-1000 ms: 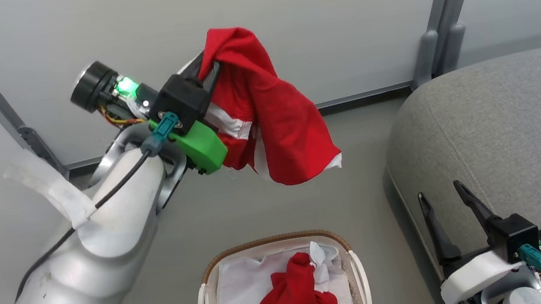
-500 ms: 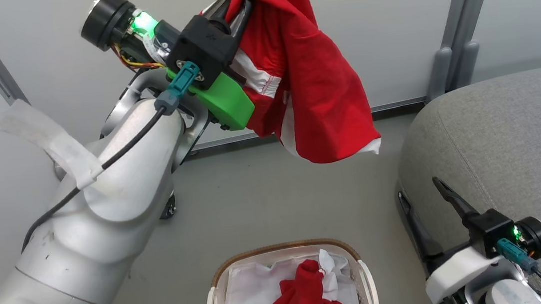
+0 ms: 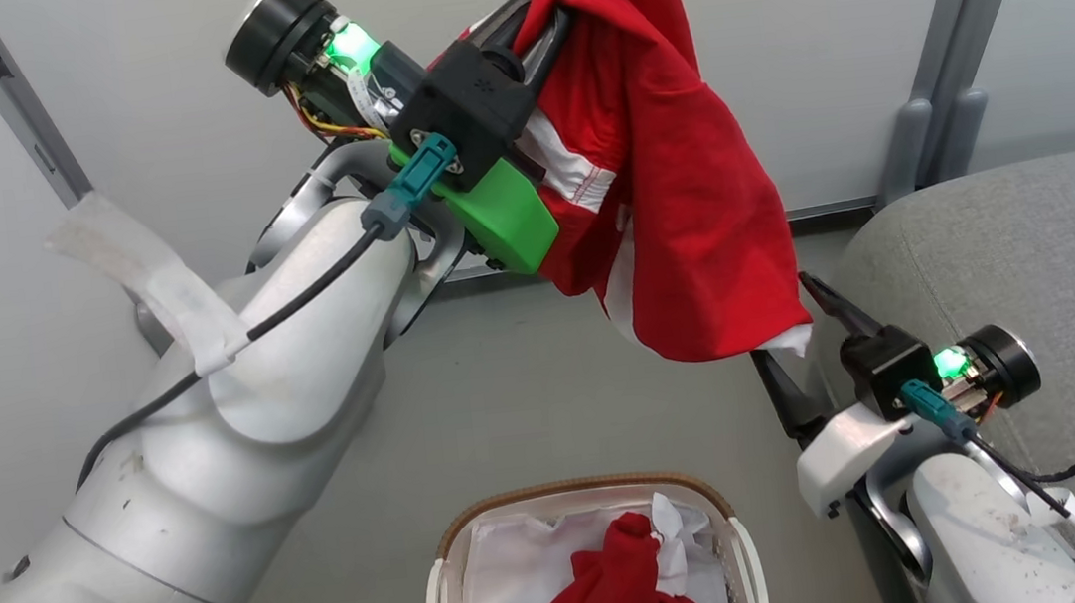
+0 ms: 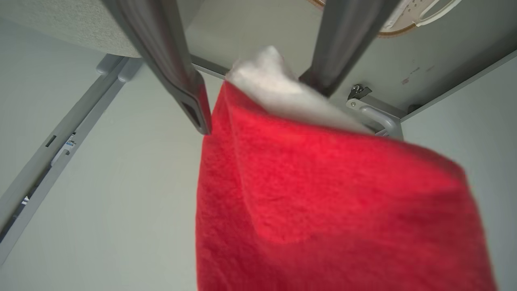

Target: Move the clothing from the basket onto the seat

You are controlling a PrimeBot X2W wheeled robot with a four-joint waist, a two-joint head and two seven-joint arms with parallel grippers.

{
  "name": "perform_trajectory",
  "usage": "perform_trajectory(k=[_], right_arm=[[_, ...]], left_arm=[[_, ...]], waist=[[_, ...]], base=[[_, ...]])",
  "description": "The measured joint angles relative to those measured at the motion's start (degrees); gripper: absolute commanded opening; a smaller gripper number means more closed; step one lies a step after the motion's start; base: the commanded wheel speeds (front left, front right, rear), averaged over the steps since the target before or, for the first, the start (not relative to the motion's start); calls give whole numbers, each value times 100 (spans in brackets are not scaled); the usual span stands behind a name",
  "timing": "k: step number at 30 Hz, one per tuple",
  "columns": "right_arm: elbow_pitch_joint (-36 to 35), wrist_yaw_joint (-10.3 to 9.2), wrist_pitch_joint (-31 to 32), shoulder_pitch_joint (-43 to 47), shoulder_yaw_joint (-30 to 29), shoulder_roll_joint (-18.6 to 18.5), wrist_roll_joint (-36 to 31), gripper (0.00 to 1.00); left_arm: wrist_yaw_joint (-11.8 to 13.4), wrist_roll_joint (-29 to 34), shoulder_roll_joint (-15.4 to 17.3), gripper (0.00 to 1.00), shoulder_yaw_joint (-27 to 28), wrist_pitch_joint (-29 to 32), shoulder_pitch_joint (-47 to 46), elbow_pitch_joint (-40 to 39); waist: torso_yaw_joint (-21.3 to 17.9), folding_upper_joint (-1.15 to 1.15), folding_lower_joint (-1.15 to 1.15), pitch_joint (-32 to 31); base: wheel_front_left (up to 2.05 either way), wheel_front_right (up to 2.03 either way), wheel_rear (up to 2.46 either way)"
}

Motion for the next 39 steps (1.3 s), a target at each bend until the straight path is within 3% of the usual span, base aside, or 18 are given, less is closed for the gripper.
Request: perform_trajectory(k=[6, 8, 9, 12, 27, 28, 29, 30, 31, 39], right_arm=[[131, 0, 0, -377, 111, -2, -37, 100], [133, 0, 0, -452, 155, 1, -20, 76], [124, 0, 0, -493, 171, 0, -5, 42], [81, 0, 0, -544, 203, -2, 80, 0], [-253, 0, 0, -545, 230, -1, 246, 0], [-260, 0, 0, -545, 222, -2, 260, 0], [-265, 0, 0, -545, 215, -2, 265, 0], [-268, 0, 0, -545, 209, -1, 268, 0], [-271, 0, 0, -544, 196, -1, 271, 0], [-515, 0, 0, -538, -159, -1, 277, 0]], left_arm=[[0, -64, -3, 0, -94, -35, 1, -26], [0, -85, -1, 0, -108, -52, 3, -29], [0, -92, 1, 0, -114, -58, 11, -29], [0, -122, 7, 0, -129, -76, 79, -20], [126, -320, 89, 0, -118, -134, 349, 105], [151, -366, 90, 3, -93, -151, 391, 116], [175, -415, 83, 36, -52, -169, 430, 126], [193, -476, 81, 60, -25, -176, 487, 152], [196, -515, 78, 98, -9, -180, 559, 177], [255, -853, 22, 100, 101, -263, 1221, 482]], waist=[[68, 0, 0, 31], [73, 0, 0, 39], [73, 0, 0, 42], [65, 0, 0, 51], [-72, 0, 0, 126], [-79, 0, 0, 131], [-84, 0, 0, 135], [-90, 0, 0, 140], [-95, 0, 0, 146], [-120, 0, 0, 193]], base=[[0, 0, 0], [0, 0, 0], [0, 0, 0], [0, 0, 0], [0, 0, 0], [0, 0, 0], [0, 0, 0], [0, 0, 0], [0, 0, 0], [0, 0, 0]])
